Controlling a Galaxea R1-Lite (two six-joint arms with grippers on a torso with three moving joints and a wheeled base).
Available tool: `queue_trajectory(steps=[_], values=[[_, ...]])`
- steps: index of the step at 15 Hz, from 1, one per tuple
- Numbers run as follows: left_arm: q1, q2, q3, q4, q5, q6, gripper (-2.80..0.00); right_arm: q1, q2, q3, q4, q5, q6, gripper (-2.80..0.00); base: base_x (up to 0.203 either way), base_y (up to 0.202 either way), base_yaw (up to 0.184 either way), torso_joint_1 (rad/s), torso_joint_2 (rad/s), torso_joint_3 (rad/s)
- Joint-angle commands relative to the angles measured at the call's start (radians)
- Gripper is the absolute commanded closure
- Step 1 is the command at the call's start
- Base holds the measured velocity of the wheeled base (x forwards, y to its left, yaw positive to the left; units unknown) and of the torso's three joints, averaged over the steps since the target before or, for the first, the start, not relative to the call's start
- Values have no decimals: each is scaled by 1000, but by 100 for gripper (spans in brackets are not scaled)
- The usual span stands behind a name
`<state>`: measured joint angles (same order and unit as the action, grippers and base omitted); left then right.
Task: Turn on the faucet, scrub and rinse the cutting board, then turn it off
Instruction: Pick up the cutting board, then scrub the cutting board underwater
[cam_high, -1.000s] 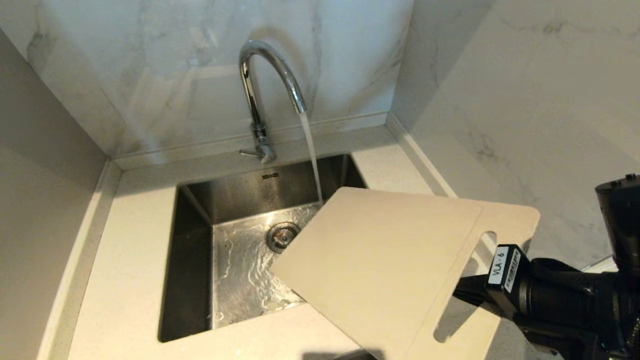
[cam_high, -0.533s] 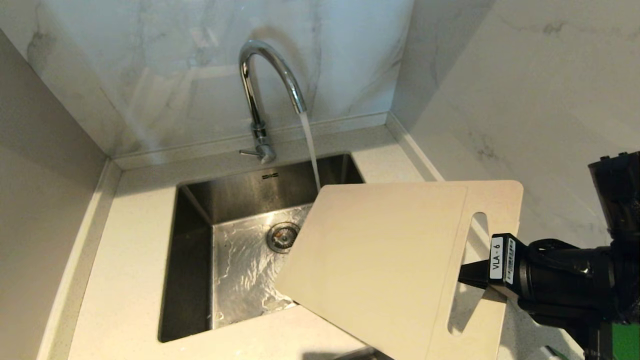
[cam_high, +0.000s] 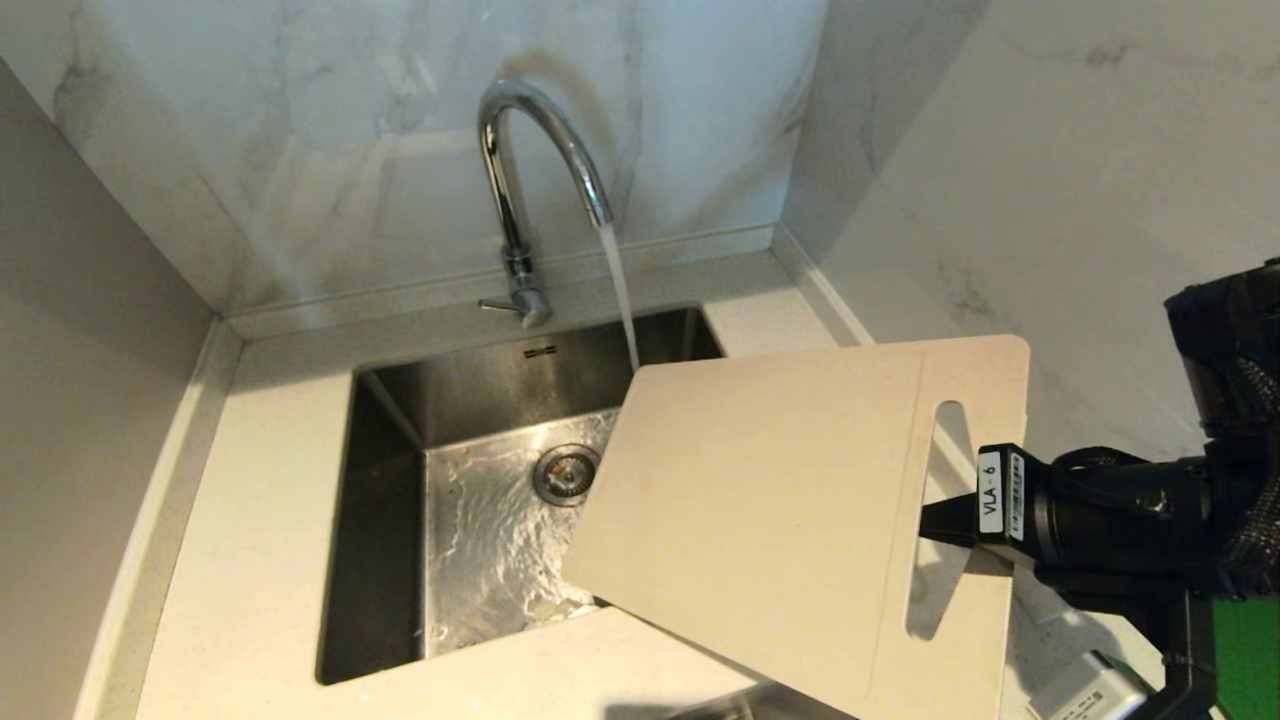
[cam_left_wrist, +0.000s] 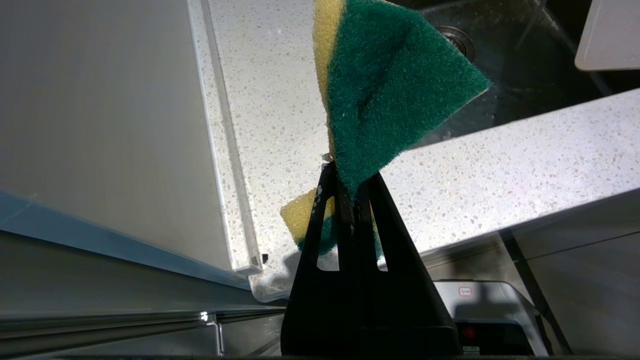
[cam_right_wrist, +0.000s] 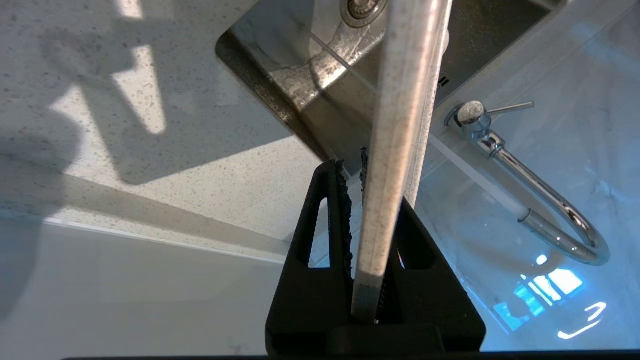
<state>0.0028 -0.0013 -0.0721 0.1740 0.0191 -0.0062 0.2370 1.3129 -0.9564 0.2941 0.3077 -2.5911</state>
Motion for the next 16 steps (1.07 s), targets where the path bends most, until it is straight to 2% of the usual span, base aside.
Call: queue_trajectory(steps=[1, 3, 5, 7, 10, 16], values=[[0, 1, 0, 1, 2, -4, 0, 1, 6, -4, 0, 2, -15, 0, 0, 0, 0, 0, 0, 0], [0, 1, 0, 2, 1, 8, 0, 1, 5, 2, 0, 5, -15, 0, 0, 0, 0, 0, 0, 0], [-3, 27, -49, 1, -5, 0, 0, 1, 5, 2, 0, 5, -15, 0, 0, 0, 0, 0, 0, 0], [-10, 159, -151, -2, -5, -37, 0, 1, 6, 5, 0, 7, -15, 0, 0, 0, 0, 0, 0, 0], [-78, 377, -365, -6, -1, -60, 0, 1, 2, 5, 0, 9, -12, 0, 0, 0, 0, 0, 0, 0], [-172, 693, -574, -20, -9, -69, 0, 2, 16, -11, -2, 13, -11, 0, 0, 0, 0, 0, 0, 0]])
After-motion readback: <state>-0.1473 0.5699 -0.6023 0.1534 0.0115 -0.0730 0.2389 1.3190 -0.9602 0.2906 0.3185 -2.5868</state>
